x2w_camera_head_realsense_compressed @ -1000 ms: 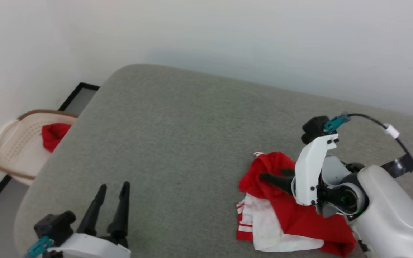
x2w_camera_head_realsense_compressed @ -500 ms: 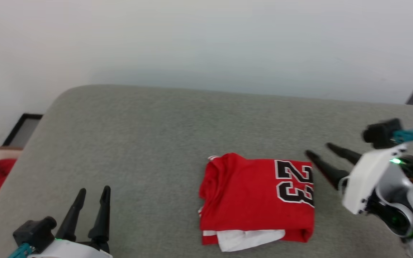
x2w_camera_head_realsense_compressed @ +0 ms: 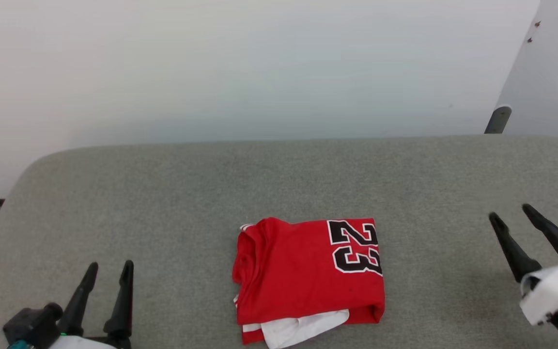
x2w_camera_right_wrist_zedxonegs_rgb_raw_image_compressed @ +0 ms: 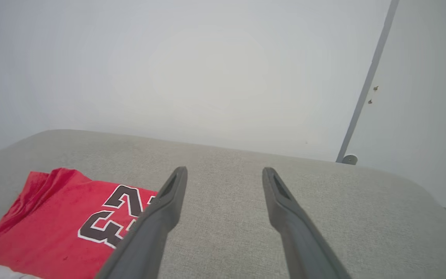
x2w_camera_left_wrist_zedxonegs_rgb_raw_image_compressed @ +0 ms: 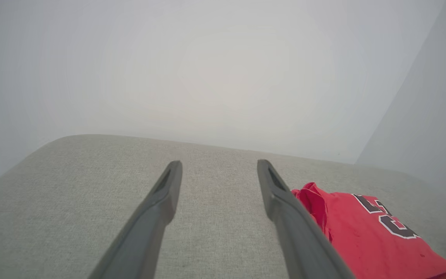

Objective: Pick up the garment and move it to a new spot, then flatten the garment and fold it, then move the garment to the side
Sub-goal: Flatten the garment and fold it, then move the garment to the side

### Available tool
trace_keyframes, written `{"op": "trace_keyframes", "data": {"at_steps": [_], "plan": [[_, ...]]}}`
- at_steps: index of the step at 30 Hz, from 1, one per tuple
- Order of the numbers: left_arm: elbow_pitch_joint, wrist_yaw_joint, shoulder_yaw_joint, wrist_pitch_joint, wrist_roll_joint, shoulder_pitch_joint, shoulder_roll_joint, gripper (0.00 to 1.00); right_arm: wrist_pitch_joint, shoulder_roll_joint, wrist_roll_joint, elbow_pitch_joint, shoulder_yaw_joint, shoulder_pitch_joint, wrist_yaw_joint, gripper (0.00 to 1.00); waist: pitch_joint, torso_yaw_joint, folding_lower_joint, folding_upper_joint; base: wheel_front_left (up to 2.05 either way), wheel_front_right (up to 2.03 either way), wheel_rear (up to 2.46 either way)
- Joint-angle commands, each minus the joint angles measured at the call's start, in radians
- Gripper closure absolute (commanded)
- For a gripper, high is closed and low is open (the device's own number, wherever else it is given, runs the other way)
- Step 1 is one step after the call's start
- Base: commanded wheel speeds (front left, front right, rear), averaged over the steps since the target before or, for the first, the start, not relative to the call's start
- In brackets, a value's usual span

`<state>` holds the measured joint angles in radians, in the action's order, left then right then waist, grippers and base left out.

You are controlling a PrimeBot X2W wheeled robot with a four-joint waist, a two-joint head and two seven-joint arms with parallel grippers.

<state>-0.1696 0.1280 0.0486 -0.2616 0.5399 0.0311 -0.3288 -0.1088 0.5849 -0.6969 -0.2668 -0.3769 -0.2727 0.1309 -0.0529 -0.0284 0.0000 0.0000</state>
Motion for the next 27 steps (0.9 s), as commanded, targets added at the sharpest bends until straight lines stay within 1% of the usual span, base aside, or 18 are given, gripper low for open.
{"op": "trace_keyframes", "data": {"at_steps": [1, 5, 11, 21, 27], "plan": [[0.004, 0.004, -0.006, -0.003, -0.010, 0.018, -0.002, 0.00, -0.029, -0.002, 0.017, -0.009, 0.011, 0.025, 0.000, 0.00, -0.012, -0.006, 0.0000, 0.0000, 0.00, 0.00, 0.00], [0.014, 0.004, -0.019, -0.003, -0.031, 0.031, -0.002, 0.00, -0.099, -0.017, 0.042, -0.035, 0.050, 0.083, 0.000, 0.00, -0.023, -0.003, 0.0000, 0.0000, 0.00, 0.00, 0.00], [0.024, 0.004, -0.038, -0.003, -0.058, 0.050, 0.001, 0.00, -0.127, -0.050, 0.087, -0.047, 0.103, 0.146, -0.001, 0.00, -0.028, 0.005, 0.0000, 0.0000, 0.00, 0.00, 0.00], [0.027, 0.004, -0.027, -0.003, -0.065, 0.048, 0.001, 0.00, -0.103, -0.092, 0.136, -0.028, 0.150, 0.175, 0.000, 0.00, -0.024, 0.012, 0.0000, 0.0000, 0.00, 0.00, 0.00], [0.010, 0.004, -0.027, -0.003, -0.049, 0.022, 0.001, 0.00, -0.057, -0.108, 0.140, 0.000, 0.154, 0.172, 0.000, 0.00, -0.013, 0.050, 0.0000, 0.0000, 0.00, 0.00, 0.00]]}}
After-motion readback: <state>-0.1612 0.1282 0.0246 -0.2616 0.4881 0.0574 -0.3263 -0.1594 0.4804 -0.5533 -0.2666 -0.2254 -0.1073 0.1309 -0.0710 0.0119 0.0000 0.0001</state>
